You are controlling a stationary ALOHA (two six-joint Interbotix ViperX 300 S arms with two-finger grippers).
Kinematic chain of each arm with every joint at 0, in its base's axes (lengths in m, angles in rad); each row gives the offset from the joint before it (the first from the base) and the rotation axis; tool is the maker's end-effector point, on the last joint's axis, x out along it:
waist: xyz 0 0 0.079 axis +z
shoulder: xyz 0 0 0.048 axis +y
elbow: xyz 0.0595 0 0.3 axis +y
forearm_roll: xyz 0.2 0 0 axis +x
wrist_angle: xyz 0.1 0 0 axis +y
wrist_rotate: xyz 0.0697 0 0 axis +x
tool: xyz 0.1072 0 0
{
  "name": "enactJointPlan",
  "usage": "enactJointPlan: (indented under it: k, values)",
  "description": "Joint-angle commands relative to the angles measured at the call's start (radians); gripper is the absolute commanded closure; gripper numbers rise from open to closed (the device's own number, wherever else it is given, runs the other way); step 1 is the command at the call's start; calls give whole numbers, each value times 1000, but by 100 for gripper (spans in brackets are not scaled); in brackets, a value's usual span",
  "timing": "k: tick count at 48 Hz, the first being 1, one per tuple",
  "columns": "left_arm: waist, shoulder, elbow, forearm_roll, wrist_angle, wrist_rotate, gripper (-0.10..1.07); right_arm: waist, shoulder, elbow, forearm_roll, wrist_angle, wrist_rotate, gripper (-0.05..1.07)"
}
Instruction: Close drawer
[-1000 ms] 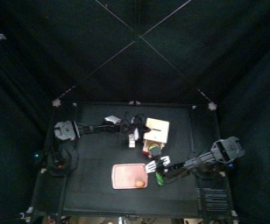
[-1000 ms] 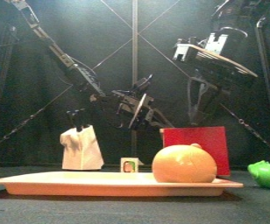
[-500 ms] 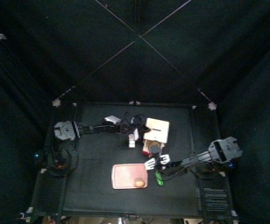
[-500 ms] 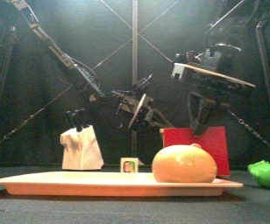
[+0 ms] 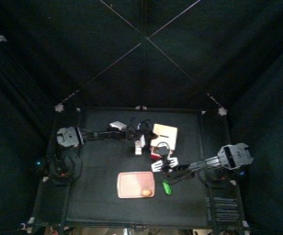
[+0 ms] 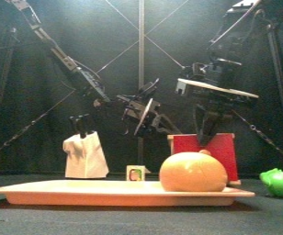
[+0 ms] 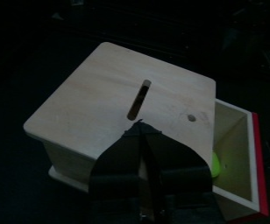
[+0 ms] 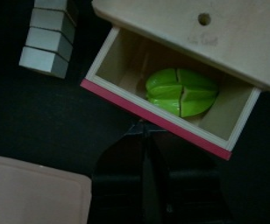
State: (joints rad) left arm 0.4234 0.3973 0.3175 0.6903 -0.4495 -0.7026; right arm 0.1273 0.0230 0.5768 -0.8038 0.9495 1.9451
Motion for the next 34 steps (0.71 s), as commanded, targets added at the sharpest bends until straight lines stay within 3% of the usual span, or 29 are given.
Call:
enactJointPlan:
  k: [1, 34]
  values:
    - [3, -5, 12, 3, 15, -3, 60, -29, -18, -8, -14, 2, 0, 81]
    - [3, -5, 17, -60, 15, 3, 61, -127, -26, 11, -29, 5, 3, 81]
